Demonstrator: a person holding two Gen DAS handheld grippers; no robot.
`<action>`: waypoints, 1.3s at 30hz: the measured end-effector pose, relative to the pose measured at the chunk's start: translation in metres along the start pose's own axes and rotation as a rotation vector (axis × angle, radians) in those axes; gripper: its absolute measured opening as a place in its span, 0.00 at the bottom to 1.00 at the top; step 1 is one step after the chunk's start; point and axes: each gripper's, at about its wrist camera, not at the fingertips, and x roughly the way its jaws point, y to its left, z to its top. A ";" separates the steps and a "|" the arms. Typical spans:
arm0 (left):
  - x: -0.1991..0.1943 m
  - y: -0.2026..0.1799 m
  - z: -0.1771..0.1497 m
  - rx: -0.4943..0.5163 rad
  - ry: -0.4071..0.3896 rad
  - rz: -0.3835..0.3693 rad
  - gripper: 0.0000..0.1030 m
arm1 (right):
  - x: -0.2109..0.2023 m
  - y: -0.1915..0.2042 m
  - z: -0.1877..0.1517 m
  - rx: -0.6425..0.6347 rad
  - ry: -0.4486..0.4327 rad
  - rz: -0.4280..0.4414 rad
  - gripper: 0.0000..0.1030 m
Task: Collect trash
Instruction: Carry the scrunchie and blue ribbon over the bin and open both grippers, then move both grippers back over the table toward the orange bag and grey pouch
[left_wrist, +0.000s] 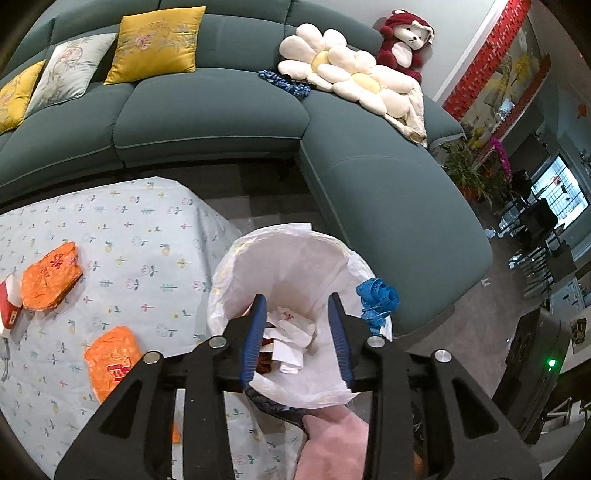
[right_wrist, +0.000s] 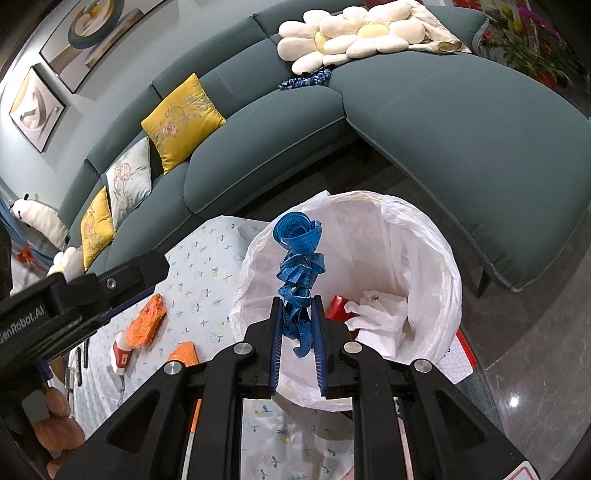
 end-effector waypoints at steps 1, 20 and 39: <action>0.000 0.002 0.000 -0.004 -0.002 0.005 0.37 | 0.001 0.002 0.001 0.000 0.001 -0.001 0.17; -0.024 0.064 -0.021 -0.107 -0.022 0.082 0.46 | -0.002 0.048 -0.007 -0.080 -0.003 -0.010 0.38; -0.061 0.131 -0.051 -0.211 -0.047 0.143 0.46 | 0.005 0.112 -0.048 -0.204 0.057 0.014 0.41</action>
